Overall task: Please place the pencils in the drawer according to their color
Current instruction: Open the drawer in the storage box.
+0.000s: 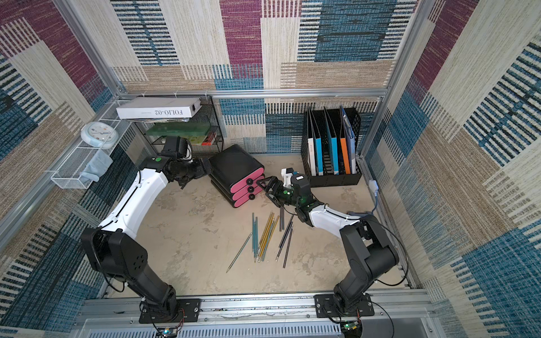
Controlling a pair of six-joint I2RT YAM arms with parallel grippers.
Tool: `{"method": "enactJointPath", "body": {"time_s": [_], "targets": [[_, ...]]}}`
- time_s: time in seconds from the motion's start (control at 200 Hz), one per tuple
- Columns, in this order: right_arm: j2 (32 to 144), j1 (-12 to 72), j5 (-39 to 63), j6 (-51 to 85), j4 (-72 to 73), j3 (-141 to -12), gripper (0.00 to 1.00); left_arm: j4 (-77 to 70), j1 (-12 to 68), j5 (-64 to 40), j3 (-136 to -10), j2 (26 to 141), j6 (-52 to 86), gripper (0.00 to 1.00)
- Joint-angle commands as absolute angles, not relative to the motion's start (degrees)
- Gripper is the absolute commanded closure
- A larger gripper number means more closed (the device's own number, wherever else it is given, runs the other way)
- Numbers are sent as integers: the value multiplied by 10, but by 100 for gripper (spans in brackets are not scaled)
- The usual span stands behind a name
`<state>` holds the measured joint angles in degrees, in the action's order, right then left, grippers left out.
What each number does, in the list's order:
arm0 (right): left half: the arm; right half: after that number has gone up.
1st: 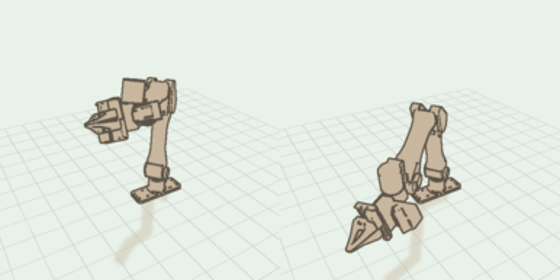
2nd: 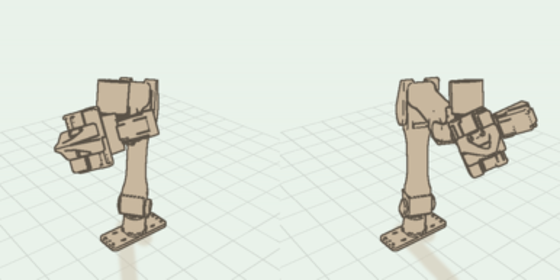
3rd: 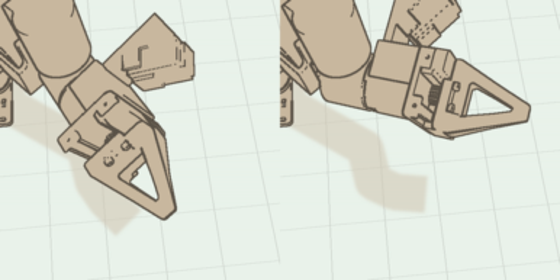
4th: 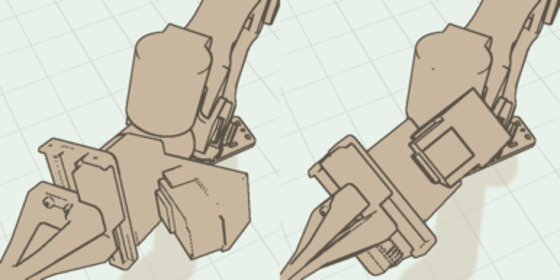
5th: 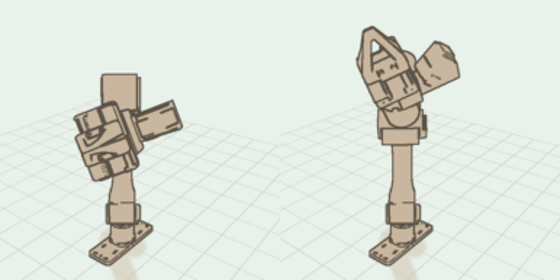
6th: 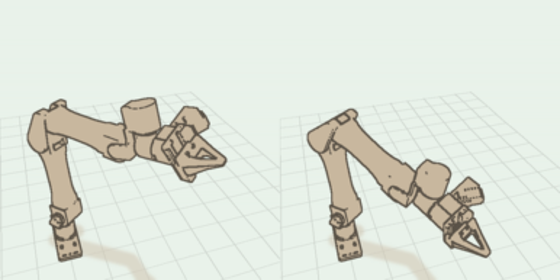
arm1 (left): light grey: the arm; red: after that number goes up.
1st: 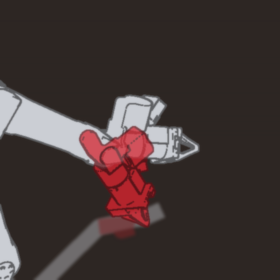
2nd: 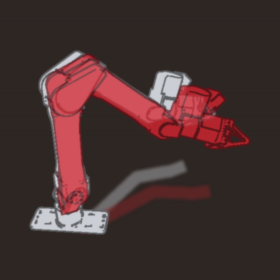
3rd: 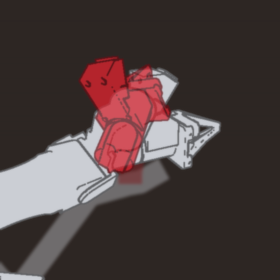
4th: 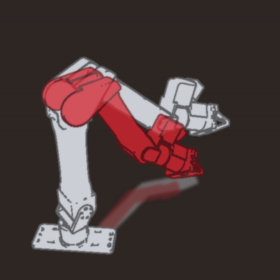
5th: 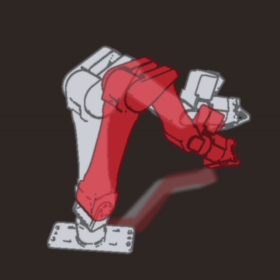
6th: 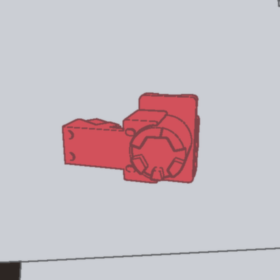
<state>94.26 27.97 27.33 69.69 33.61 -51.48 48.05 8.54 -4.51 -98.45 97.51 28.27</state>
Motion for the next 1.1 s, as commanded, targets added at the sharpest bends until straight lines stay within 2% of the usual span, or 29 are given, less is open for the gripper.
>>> {"method": "enactJointPath", "body": {"time_s": [0.0, 0.265, 1.092], "targets": [[963, 284, 286, 722, 405, -521, 6, 506, 85, -56, -1007, 995, 273, 1], [1013, 302, 268, 734, 441, -546, 18, 511, 85, -71, -1031, 1036, 277, 1], [1100, 305, 272, 746, 463, -608, 36, 510, 85, -69, -1045, 1083, 288, 1]]}}
